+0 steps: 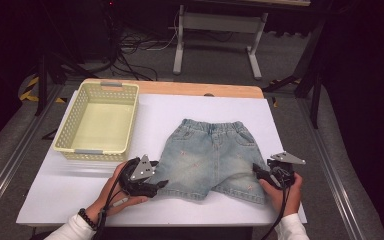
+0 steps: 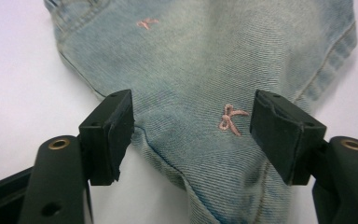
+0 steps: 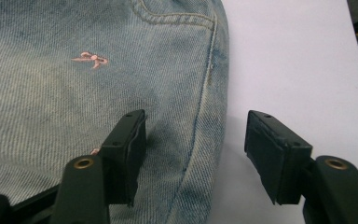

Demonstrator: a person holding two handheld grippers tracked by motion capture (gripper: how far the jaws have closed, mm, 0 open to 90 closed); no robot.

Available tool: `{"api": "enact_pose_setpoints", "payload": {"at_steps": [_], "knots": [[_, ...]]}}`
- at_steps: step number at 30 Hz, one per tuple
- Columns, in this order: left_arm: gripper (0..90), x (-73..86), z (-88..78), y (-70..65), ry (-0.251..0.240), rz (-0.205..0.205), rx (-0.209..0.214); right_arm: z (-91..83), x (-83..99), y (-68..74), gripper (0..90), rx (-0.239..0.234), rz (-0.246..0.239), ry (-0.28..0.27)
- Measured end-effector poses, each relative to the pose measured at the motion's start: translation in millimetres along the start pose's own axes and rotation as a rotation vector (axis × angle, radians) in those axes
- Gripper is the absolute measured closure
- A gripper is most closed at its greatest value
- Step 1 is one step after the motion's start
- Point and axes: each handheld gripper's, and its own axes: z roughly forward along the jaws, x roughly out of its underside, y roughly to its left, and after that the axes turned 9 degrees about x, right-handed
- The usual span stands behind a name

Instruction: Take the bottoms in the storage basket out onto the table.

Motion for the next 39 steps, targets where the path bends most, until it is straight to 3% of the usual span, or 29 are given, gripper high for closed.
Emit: {"api": "enact_pose_setpoints", "payload": {"at_steps": [5,10,14,20,25,28,35,39], "knots": [[31.0,3.2,10.8,4.3,0.016,-0.027,0.04,3.2,-1.4,-3.1,40.0,-0.022,0.023,0.016],[31.2,6.3,19.8,11.1,0.026,-0.079,0.085,5.6,-2.5,-6.2,41.2,-0.041,0.038,0.027],[38.8,6.6,23.7,14.8,0.025,-0.088,0.143,5.2,-2.0,-4.6,48.0,-0.045,0.031,0.02],[61.0,4.9,24.9,18.4,0.031,-0.082,0.222,4.8,-1.8,-3.2,61.0,-0.079,0.015,0.013],[81.6,2.4,27.0,14.8,0.041,-0.033,0.167,4.2,-0.6,-3.6,65.0,-0.092,0.006,0.005],[83.9,1.7,27.6,12.1,0.047,-0.019,0.147,3.9,-0.3,-3.3,65.0,-0.091,0.006,0.003],[85.6,1.6,28.6,12.3,0.041,-0.006,0.143,3.4,0.3,-2.5,64.7,-0.082,-0.001,-0.002],[86.8,0.6,27.4,5.0,0.061,0.038,0.091,3.2,0.4,-2.3,63.5,-0.078,0.003,-0.001]]}}
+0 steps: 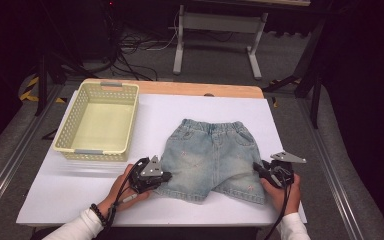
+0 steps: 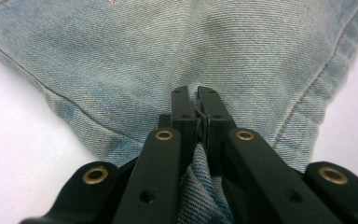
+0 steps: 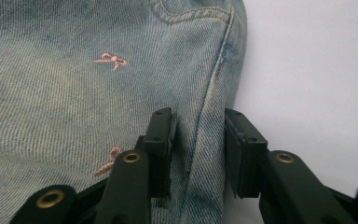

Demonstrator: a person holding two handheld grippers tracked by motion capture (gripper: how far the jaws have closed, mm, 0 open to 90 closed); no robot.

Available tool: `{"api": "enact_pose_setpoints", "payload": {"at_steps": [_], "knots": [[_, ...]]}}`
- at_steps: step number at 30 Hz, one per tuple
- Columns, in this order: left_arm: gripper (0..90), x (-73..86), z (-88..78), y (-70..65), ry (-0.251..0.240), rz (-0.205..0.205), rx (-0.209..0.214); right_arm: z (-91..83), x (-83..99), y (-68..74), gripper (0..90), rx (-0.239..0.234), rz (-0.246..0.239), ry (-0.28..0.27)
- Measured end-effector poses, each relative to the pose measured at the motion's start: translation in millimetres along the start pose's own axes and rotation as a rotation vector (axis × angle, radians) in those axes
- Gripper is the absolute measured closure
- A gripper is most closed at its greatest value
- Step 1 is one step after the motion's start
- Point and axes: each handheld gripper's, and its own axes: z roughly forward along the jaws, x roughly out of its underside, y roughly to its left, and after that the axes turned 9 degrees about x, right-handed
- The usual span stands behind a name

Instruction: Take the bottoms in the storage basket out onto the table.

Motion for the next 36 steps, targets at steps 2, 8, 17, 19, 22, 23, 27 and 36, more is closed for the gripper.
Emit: {"api": "enact_pose_setpoints", "payload": {"at_steps": [2,8,17,19,22,23,27,36], "knots": [[86.9,-0.3,-0.7,-1.1,0.003,0.004,-0.004,0.0,0.0,-0.1,62.9,0.001,0.001,0.0],[86.9,1.5,-5.1,0.0,-0.014,-0.011,0.015,0.6,-1.0,-0.4,60.8,0.006,0.001,0.003],[87.0,3.0,-13.3,-3.7,-0.039,-0.008,0.011,1.1,-2.9,0.4,58.7,0.019,-0.008,0.009],[87.0,3.2,-14.4,-4.3,-0.04,-0.009,0.007,1.2,-3.3,0.8,58.5,0.021,-0.009,0.009],[86.9,3.7,-16.9,-4.1,-0.05,-0.005,0.007,1.9,-3.9,0.8,57.9,0.026,-0.018,0.005],[86.7,4.0,-18.8,-3.8,-0.063,-0.014,0.006,2.3,-4.2,0.7,57.8,0.027,-0.018,0.004],[79.5,3.1,-31.2,-4.7,-0.096,-0.018,-0.026,2.8,-4.9,0.5,56.3,0.032,-0.018,0.005],[56.7,0.0,-75.9,-0.3,-0.215,-0.038,-0.159,4.7,-6.1,-1.7,51.8,0.036,-0.001,0.007]]}}
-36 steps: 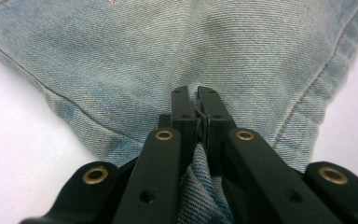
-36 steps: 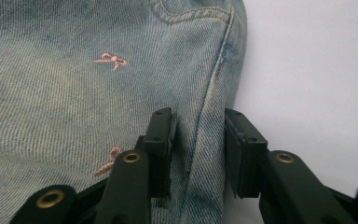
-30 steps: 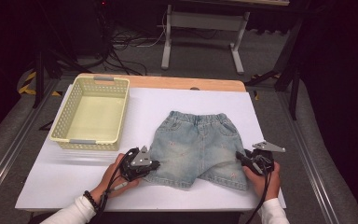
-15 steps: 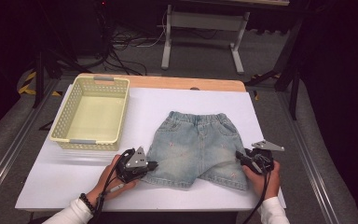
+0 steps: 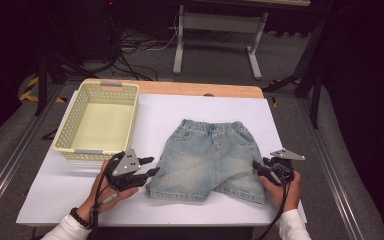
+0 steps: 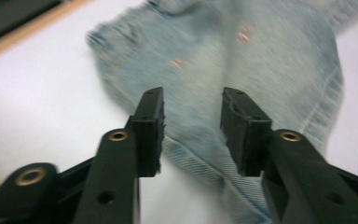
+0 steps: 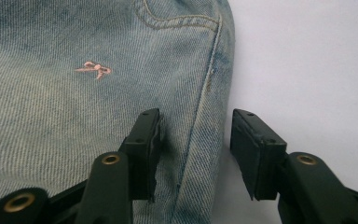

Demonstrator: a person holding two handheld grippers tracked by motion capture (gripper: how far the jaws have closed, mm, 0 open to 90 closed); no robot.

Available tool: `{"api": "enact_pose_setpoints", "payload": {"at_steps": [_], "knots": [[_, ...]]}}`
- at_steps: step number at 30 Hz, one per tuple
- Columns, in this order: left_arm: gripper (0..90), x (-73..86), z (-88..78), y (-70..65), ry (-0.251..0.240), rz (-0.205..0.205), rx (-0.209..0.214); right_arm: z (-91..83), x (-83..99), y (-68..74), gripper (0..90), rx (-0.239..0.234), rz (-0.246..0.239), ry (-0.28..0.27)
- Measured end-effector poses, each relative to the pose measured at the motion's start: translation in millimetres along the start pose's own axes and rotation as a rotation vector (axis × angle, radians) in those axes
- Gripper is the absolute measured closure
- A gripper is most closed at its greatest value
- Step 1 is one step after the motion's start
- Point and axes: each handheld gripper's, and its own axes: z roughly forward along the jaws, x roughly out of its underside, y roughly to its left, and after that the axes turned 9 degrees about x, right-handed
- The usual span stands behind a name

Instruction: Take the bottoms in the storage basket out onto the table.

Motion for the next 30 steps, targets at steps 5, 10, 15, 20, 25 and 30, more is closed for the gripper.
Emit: {"api": "enact_pose_setpoints", "payload": {"at_steps": [5,10,15,20,25,30], "knots": [[41.5,0.1,-22.1,17.2,-0.054,-0.027,-0.152,0.2,0.1,-0.6,49.5,0.006,0.007,0.003],[37.1,10.6,-35.7,41.7,-0.047,-0.096,-0.215,0.4,0.1,-0.9,48.3,0.007,0.01,0.005],[32.0,21.8,-30.9,59.1,0.051,-0.132,-0.217,0.9,-0.3,-1.4,46.8,0.007,0.018,0.008],[38.7,28.5,-26.6,68.5,0.068,-0.195,-0.172,1.3,-0.7,-1.9,46.4,0.004,0.019,0.009],[55.0,31.6,-23.8,71.9,0.094,-0.211,-0.137,1.5,-0.6,-2.3,45.8,0.003,0.019,0.009],[64.4,32.1,-22.0,74.1,0.081,-0.218,-0.103,1.4,-0.6,-2.1,45.9,0.003,0.019,0.008]]}}
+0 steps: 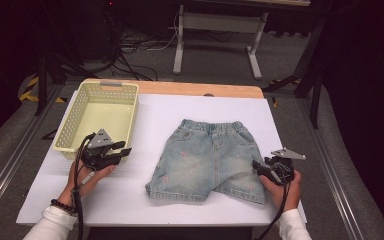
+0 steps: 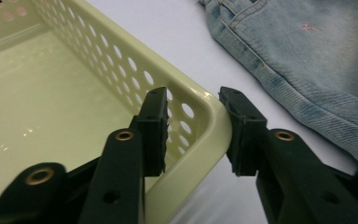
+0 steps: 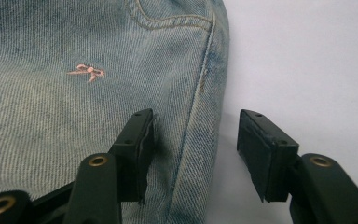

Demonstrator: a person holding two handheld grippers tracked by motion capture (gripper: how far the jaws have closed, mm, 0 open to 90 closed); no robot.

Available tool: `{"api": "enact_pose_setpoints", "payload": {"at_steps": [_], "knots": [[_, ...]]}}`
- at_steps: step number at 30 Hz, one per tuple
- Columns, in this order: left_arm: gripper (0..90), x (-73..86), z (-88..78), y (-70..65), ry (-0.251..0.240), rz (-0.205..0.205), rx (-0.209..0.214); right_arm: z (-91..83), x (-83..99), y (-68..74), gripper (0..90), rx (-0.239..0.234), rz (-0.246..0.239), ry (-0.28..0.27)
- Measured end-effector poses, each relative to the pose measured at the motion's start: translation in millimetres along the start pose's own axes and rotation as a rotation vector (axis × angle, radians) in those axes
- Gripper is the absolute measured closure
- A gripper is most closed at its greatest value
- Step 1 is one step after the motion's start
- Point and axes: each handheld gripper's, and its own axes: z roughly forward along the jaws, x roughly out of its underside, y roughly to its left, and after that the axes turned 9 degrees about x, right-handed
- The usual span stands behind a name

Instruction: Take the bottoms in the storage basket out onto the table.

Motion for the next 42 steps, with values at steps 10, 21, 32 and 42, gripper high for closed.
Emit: {"api": "enact_pose_setpoints", "payload": {"at_steps": [10,21,32,42], "knots": [[65.0,-0.6,-0.1,7.3,0.005,0.001,0.041,0.5,-0.3,-0.1,45.2,0.0,0.003,0.001],[65.0,1.5,-2.6,10.3,-0.008,0.004,0.046,0.4,-0.2,0.0,44.7,0.002,0.004,0.001],[45.8,-8.4,-19.7,-17.3,-0.113,0.073,-0.06,0.9,-0.5,-1.0,44.1,-0.003,0.007,0.003],[36.1,-14.9,-10.6,-57.3,-0.135,0.167,-0.001,0.7,-0.4,-0.6,43.9,-0.001,0.005,0.003]]}}
